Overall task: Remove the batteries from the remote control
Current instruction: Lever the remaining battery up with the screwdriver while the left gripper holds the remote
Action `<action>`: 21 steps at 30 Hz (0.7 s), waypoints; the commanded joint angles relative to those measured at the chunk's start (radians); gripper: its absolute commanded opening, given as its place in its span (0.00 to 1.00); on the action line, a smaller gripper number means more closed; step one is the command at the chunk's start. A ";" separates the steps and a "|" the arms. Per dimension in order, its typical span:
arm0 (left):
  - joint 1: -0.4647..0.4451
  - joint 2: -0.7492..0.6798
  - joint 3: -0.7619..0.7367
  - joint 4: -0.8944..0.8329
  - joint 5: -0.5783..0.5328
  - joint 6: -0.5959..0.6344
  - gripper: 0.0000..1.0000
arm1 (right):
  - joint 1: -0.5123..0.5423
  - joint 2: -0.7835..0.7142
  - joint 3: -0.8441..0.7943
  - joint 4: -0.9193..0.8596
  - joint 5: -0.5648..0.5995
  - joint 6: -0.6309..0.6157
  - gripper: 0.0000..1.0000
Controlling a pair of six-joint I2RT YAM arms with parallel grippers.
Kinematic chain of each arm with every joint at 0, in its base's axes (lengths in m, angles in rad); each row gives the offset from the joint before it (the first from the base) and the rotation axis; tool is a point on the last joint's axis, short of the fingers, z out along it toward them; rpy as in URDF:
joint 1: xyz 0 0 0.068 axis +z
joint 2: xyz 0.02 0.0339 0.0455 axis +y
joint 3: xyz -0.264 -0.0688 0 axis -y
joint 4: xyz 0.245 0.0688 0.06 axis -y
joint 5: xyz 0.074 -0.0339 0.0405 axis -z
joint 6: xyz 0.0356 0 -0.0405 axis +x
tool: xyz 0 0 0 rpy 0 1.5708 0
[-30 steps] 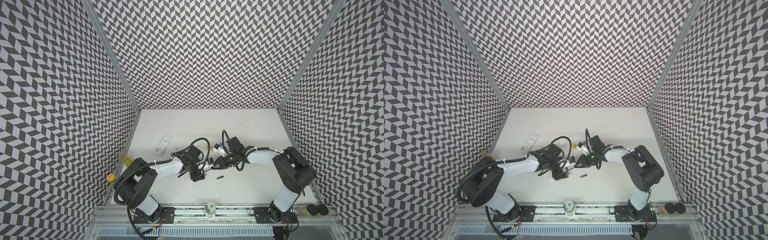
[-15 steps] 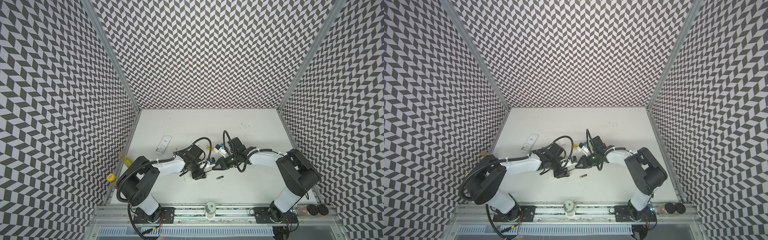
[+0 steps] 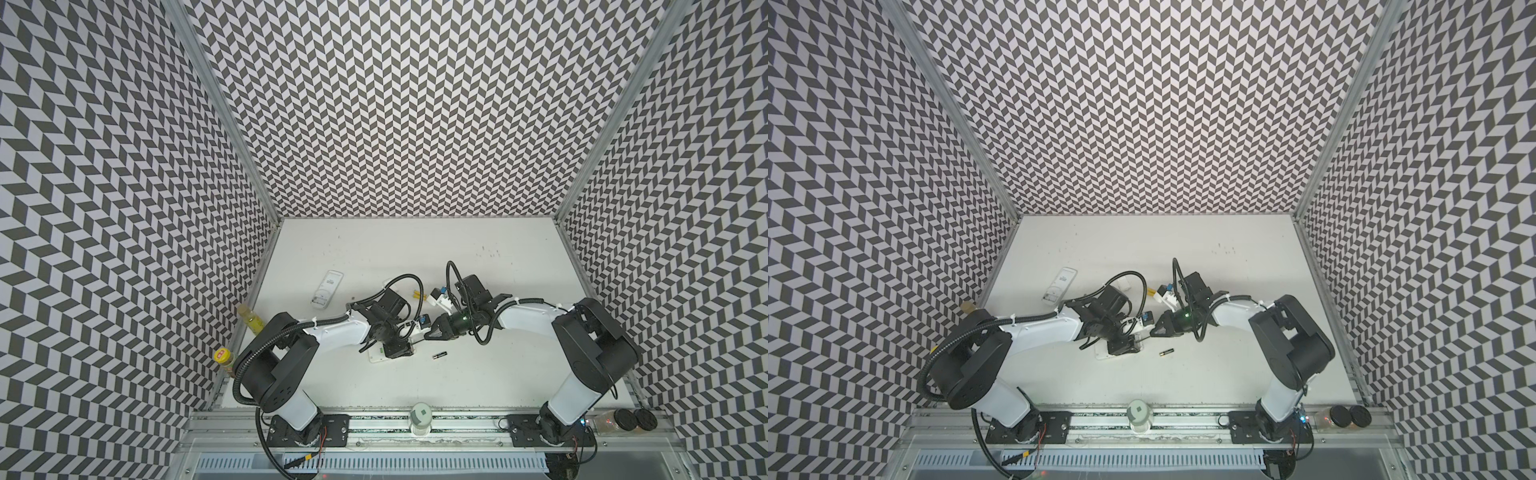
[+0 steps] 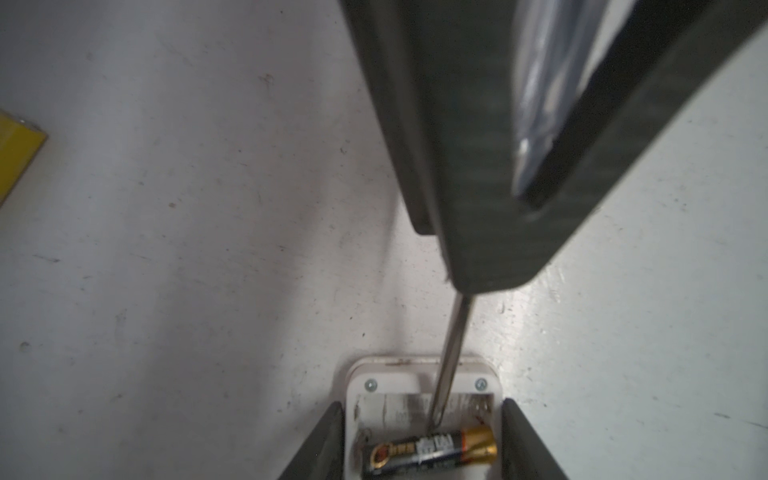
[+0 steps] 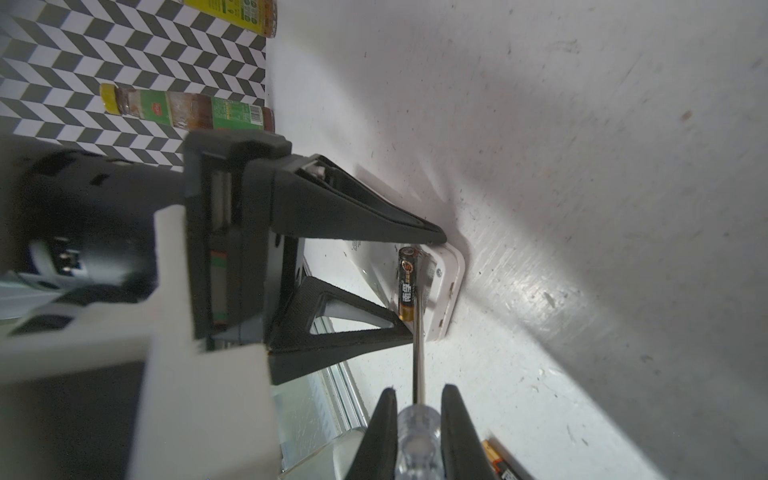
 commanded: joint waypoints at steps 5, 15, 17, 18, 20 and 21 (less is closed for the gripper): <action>-0.007 -0.019 0.006 -0.007 -0.001 0.010 0.29 | -0.004 0.043 -0.022 0.107 -0.006 0.015 0.00; -0.007 -0.024 0.002 -0.006 -0.008 0.013 0.29 | -0.048 0.074 -0.065 0.189 -0.090 0.004 0.00; -0.007 -0.024 0.000 -0.007 -0.009 0.013 0.30 | -0.048 0.055 -0.069 0.201 -0.119 -0.007 0.00; -0.007 -0.024 -0.001 -0.004 -0.009 0.011 0.30 | -0.050 0.045 -0.068 0.198 -0.130 -0.016 0.00; -0.008 -0.025 -0.005 -0.003 -0.007 0.011 0.30 | -0.049 0.031 -0.066 0.197 -0.142 -0.032 0.00; -0.007 -0.027 -0.006 -0.002 -0.007 0.011 0.30 | -0.048 0.023 -0.067 0.201 -0.147 -0.039 0.00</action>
